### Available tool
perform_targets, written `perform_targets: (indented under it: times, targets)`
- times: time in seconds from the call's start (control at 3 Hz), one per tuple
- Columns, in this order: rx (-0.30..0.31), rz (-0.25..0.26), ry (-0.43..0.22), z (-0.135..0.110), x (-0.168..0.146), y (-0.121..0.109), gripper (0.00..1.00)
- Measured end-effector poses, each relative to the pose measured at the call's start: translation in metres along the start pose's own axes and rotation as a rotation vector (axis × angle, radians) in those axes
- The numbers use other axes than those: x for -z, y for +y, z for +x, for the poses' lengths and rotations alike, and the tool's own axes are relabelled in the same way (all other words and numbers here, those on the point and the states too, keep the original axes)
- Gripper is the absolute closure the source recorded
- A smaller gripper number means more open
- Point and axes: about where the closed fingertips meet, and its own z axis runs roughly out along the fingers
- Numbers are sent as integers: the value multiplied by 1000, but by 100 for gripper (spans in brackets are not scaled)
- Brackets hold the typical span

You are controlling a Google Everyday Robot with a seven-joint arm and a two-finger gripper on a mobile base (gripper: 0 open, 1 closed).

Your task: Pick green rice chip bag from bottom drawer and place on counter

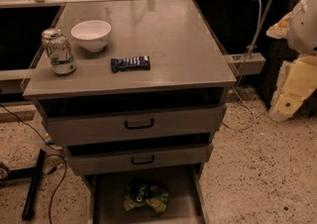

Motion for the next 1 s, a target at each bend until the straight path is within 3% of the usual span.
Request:
perform_targets:
  times: [0.67, 1.0]
  targets:
    - [9, -5, -13, -2, -9, 4, 0]
    - [47, -32, -76, -5, -44, 18, 0]
